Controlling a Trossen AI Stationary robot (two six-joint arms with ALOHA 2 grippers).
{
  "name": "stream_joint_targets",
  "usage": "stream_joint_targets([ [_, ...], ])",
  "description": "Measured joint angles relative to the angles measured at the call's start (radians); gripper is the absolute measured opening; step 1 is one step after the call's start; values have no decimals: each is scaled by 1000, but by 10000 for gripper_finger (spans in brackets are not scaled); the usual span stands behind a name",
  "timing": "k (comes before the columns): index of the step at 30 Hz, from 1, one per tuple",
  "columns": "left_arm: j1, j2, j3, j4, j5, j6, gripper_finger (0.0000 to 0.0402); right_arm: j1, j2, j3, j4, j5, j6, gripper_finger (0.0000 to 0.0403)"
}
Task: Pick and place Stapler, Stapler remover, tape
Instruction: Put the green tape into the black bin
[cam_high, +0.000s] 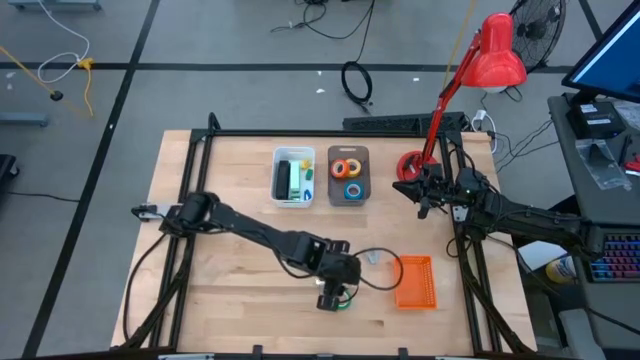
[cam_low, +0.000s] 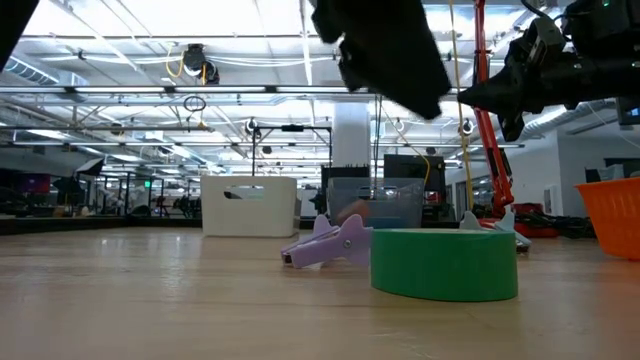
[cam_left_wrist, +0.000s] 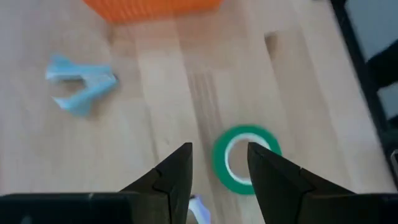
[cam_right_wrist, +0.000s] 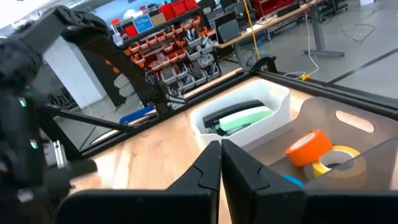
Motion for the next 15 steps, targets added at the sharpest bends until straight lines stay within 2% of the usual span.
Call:
stream_joint_targets([
  [4, -1, 48, 0, 11, 5, -4, 154, 0, 2, 0, -2, 0, 1, 4],
  [9, 4, 89, 0, 17, 60, -12, 154, 0, 2, 0, -5, 0, -12, 4],
  [15, 4, 88, -1, 16, 59, -3, 154, 0, 2, 0, -4, 0, -68, 4],
])
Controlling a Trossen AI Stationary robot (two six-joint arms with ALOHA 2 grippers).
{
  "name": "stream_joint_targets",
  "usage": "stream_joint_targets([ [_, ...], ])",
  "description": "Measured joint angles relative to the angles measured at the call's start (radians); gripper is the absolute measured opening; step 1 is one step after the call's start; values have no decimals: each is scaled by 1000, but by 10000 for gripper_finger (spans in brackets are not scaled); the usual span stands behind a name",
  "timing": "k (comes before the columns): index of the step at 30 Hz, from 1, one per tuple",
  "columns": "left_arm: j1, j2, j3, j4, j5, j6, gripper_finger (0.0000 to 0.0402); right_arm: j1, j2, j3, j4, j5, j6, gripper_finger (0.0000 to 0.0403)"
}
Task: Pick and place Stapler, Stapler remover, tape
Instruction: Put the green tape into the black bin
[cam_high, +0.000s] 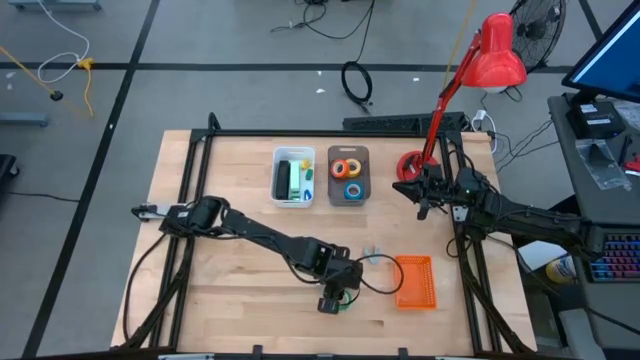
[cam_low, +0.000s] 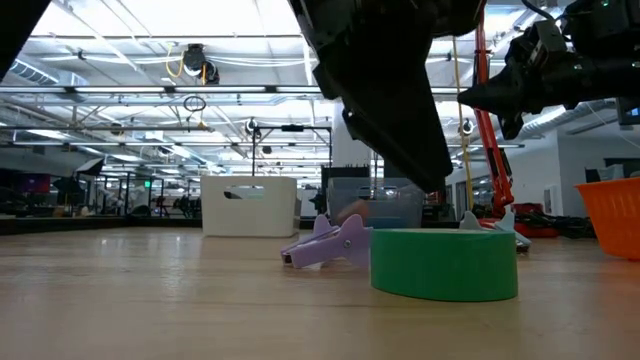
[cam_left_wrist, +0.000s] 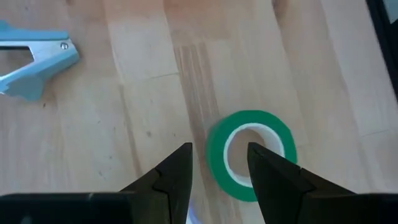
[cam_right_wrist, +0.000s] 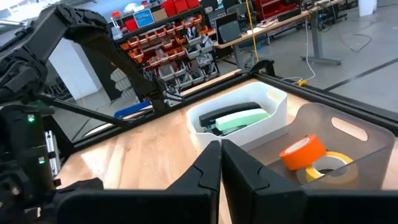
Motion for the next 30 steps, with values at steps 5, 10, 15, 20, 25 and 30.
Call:
stream_joint_targets([
  [5, 1, 8, 0, 7, 4, -2, 154, 0, 0, 0, 0, 0, -4, 4],
  [10, 0, 30, 0, 17, 6, -5, 154, 0, 0, 0, -1, 0, -5, 4],
  [15, 0, 56, 0, 27, 20, -27, 154, 0, 0, 0, -1, 0, -5, 4],
  [20, 3, 78, 0, 34, 21, -38, 154, 0, 0, 0, -8, 0, -5, 4],
  [25, 9, 86, 2, 25, 21, -55, 140, 0, 1, 0, -9, 0, -3, 4],
  [30, 22, 87, 2, 16, 58, -99, 67, 0, 0, 0, -9, 0, -2, 4],
])
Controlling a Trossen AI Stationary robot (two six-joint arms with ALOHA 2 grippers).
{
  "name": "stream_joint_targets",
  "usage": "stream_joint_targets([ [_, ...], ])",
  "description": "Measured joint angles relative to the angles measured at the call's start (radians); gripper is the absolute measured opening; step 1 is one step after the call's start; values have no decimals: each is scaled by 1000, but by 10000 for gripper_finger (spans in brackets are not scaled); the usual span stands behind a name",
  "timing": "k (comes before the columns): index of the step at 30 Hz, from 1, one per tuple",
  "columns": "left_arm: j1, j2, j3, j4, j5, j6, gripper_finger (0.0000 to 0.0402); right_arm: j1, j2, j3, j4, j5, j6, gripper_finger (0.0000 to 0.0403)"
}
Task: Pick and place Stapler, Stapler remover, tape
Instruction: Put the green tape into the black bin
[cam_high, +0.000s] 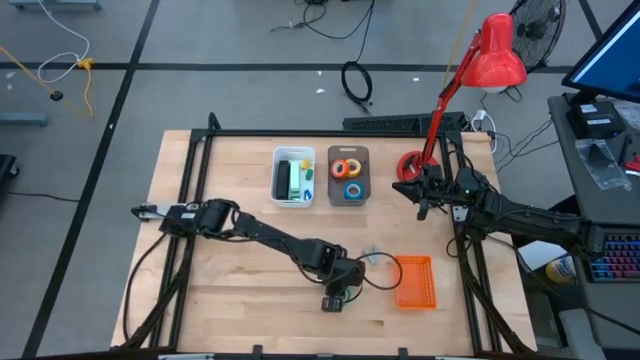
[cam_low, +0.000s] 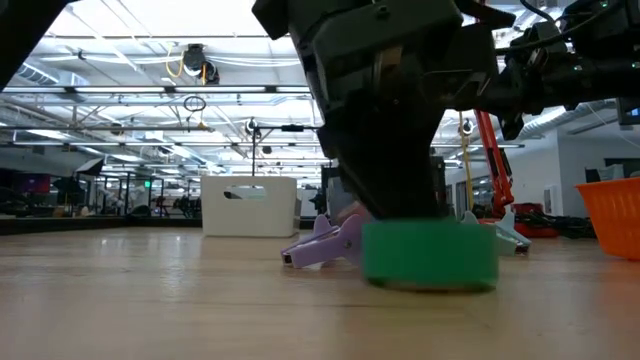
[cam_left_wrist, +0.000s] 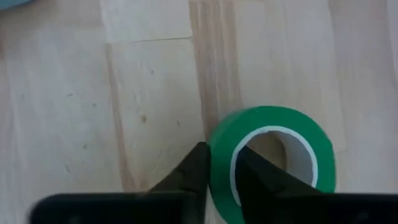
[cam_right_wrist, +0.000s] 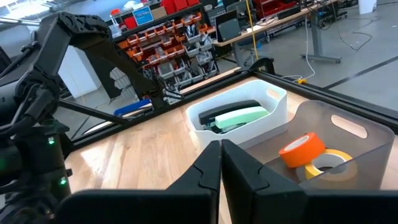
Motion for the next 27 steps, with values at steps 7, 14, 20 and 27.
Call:
stream_joint_targets([
  [7, 51, -54, -1, 21, 0, -101, 37, 0, 0, 0, 0, 0, -1, 4],
  [14, 136, -202, -1, 7, -87, -137, 37, 0, 0, 0, 1, 0, 0, 4],
  [20, 235, -327, 0, 17, -339, -102, 37, 0, 0, 0, 3, 0, 0, 4],
  [27, 401, -341, 0, 141, -402, 46, 37, 0, 0, -1, 8, 0, 1, 4],
])
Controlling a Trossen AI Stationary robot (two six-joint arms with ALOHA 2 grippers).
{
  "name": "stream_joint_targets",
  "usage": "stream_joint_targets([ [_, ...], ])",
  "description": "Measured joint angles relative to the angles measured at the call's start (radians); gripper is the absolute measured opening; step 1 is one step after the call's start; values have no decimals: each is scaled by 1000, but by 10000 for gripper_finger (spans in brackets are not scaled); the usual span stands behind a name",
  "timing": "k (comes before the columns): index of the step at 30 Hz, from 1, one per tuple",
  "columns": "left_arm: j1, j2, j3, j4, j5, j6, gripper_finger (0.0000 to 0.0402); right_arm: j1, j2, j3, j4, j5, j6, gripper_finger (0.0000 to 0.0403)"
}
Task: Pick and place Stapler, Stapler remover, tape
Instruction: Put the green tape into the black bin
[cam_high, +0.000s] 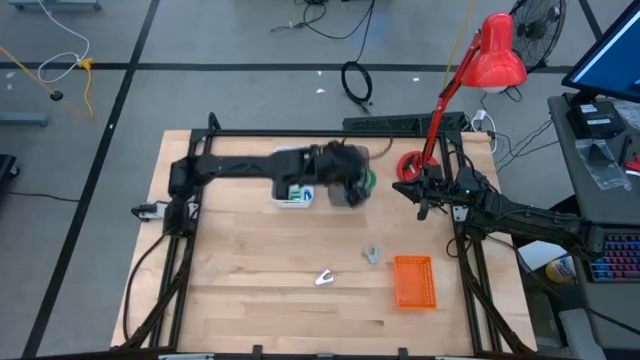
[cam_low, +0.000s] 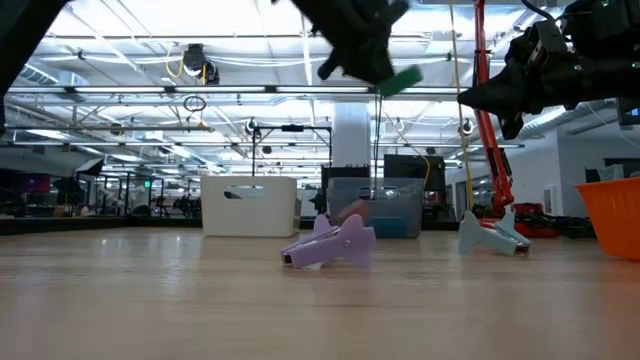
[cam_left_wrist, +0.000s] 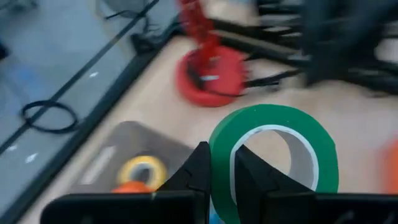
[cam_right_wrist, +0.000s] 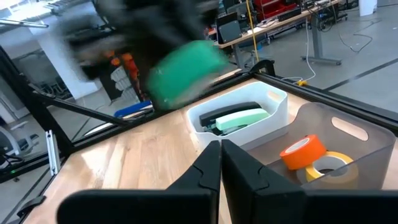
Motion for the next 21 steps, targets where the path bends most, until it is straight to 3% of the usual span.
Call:
stream_joint_targets([
  [4, 95, 34, -2, -43, 11, 25, 37, 0, 0, 0, -2, 0, 0, 4],
  [10, 197, 100, -1, -78, 133, 30, 37, 0, 0, 0, -11, 0, -7, 4],
  [16, 206, 182, -2, -137, 209, 38, 37, 0, 0, 0, -30, 1, -7, 4],
  [21, 194, 207, -2, -164, 211, 63, 37, 0, 0, 0, -46, 0, -7, 4],
])
